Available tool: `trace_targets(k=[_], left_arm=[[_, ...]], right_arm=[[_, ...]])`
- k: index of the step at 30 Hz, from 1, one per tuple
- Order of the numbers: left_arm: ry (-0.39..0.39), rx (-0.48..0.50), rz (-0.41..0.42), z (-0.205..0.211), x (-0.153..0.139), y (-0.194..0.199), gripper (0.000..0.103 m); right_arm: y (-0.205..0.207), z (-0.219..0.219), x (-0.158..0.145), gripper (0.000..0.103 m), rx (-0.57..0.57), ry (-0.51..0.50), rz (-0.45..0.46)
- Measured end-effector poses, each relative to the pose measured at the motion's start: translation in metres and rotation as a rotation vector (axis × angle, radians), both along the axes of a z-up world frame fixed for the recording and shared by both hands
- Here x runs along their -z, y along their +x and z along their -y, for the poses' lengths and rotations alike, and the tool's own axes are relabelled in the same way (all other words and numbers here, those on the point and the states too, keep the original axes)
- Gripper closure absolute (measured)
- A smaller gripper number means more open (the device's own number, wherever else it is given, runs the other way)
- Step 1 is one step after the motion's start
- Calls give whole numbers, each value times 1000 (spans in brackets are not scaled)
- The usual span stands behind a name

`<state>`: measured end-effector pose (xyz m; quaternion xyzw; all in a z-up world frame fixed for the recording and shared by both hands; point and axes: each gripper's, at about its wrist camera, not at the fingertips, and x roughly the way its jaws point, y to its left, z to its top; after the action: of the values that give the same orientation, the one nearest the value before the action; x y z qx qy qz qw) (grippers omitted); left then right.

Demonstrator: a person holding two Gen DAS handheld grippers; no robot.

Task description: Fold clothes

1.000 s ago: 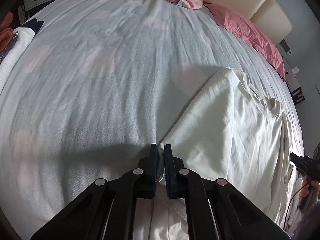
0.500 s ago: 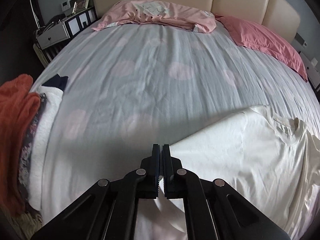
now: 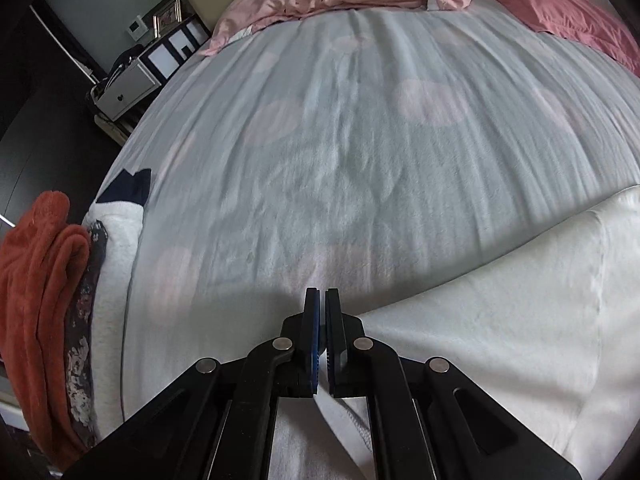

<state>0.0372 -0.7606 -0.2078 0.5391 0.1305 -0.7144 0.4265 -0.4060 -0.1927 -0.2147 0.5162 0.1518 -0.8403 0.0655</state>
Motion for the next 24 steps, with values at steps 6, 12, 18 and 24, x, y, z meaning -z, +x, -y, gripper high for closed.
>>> trace_targets(k=[6,12,18,24], left_arm=[[-8,-16,-29,-13,-12,32,95],[105,10,-138,-72,-49,89,94],[291,106,-198,-165,-60,133,94],[346,156,-188,-234,-48,159,94]], right_arm=[[7,-37,-24,84,30,-161,34],[56,-89,-40,84,134,-316,125],[149,-107,-53,84,84,-417,195],[248,-113,-61,84,-5,-458,240]])
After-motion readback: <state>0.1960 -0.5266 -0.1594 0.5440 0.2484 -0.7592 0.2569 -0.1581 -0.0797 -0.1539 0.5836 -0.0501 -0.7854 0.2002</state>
